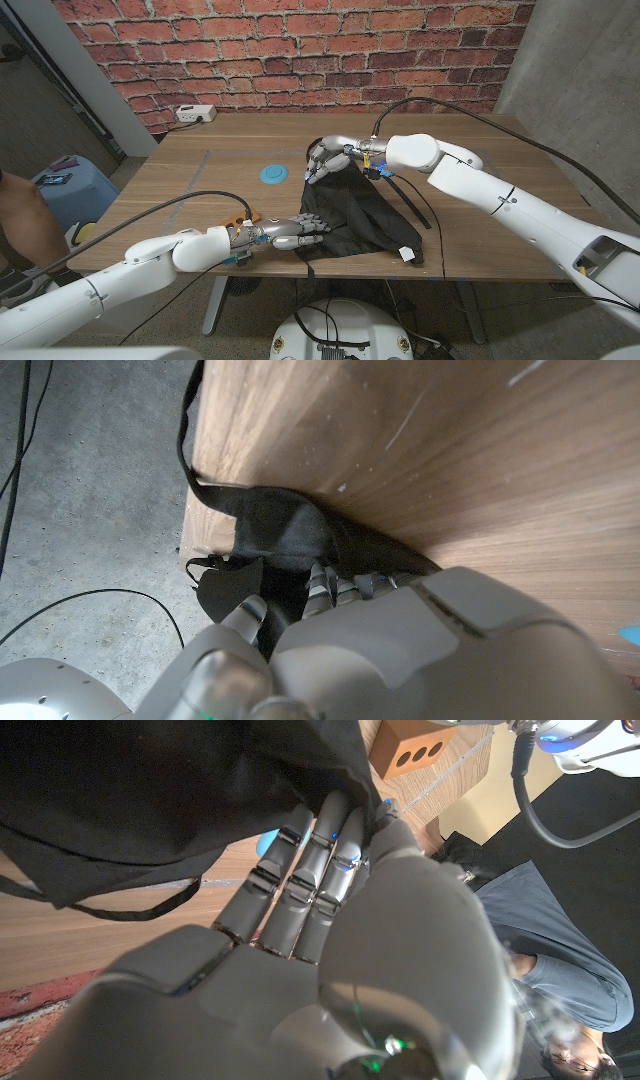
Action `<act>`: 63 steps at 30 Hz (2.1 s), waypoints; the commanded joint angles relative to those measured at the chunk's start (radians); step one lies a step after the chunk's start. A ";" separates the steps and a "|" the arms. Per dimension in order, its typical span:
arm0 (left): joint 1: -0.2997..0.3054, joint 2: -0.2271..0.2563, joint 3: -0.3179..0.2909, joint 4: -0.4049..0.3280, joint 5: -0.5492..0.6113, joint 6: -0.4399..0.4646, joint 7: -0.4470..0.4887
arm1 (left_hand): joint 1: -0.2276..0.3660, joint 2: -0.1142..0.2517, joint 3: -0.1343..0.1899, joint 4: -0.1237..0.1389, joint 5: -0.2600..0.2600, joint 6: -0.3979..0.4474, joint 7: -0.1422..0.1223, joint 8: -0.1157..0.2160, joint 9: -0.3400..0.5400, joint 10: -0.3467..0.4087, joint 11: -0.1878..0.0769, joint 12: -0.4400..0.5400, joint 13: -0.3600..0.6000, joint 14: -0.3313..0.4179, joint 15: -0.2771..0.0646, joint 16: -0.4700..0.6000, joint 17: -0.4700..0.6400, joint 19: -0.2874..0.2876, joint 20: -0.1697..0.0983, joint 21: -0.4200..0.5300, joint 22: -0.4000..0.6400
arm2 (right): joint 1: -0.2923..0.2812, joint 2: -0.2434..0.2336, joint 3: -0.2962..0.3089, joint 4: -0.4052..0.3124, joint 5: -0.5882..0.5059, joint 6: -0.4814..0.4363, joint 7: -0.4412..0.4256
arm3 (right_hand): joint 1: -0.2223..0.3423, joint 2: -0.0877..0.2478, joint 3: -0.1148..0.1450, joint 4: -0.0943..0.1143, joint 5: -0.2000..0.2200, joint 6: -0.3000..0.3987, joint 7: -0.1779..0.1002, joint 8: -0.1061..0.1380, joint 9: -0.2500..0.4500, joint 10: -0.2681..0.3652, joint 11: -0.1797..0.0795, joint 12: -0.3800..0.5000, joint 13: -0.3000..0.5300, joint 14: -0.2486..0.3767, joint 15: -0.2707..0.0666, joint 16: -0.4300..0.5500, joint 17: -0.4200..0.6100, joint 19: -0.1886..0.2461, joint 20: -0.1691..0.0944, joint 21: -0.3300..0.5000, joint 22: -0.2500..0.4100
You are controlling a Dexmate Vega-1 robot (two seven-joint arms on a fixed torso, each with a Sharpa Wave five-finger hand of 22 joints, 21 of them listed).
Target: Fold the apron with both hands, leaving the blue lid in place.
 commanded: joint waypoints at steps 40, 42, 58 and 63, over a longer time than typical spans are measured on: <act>-0.024 0.008 -0.013 -0.007 -0.031 -0.001 -0.028 | -0.003 0.006 0.017 0.000 -0.001 0.003 -0.012 -0.003 0.004 0.000 -0.004 -0.001 0.002 -0.029 -0.004 -0.005 0.001 -0.080 0.001 0.002 0.001 | 0.033 0.034 -0.027 0.067 0.127 -0.006 0.065 | -0.168 0.034 -0.049 0.064 -0.007 -0.194 0.060 -0.112 -0.013 -0.138 0.081 -0.200 -0.183 -0.082 0.008 -0.103 -0.149 -0.021 0.026 -0.011 0.003; -0.026 0.013 -0.019 -0.012 -0.029 0.002 -0.029 | -0.003 0.006 0.018 0.000 -0.001 0.003 -0.011 -0.003 0.004 0.000 -0.004 -0.001 0.002 -0.029 -0.004 -0.005 0.001 -0.080 0.001 0.002 0.001 | 0.033 0.034 -0.025 0.068 0.128 -0.005 0.061 | -0.170 0.036 -0.049 0.064 -0.007 -0.194 0.061 -0.113 -0.013 -0.138 0.080 -0.202 -0.186 -0.085 0.006 -0.103 -0.150 -0.023 0.026 -0.012 0.003; -0.011 0.064 -0.064 -0.061 -0.065 0.010 -0.050 | 0.001 0.006 0.028 -0.003 -0.001 0.003 -0.014 -0.003 0.004 0.000 -0.006 -0.001 0.002 -0.027 -0.007 -0.005 0.000 -0.077 -0.002 0.002 0.000 | 0.032 0.030 -0.014 0.067 0.129 0.003 0.038 | -0.169 0.037 -0.049 0.056 -0.008 -0.195 0.065 -0.117 -0.016 -0.133 0.083 -0.218 -0.205 -0.090 0.009 -0.095 -0.157 -0.023 0.029 -0.013 0.003; 0.017 0.095 -0.090 -0.093 -0.081 0.031 -0.047 | 0.003 0.006 0.030 -0.004 -0.001 0.003 -0.015 -0.003 0.003 0.001 -0.008 -0.001 0.002 -0.026 -0.008 -0.005 0.000 -0.076 -0.003 0.002 -0.001 | 0.033 0.031 -0.013 0.069 0.130 0.006 0.037 | -0.169 0.038 -0.048 0.054 -0.008 -0.194 0.063 -0.118 -0.017 -0.132 0.083 -0.222 -0.210 -0.090 0.009 -0.092 -0.158 -0.023 0.029 -0.013 0.003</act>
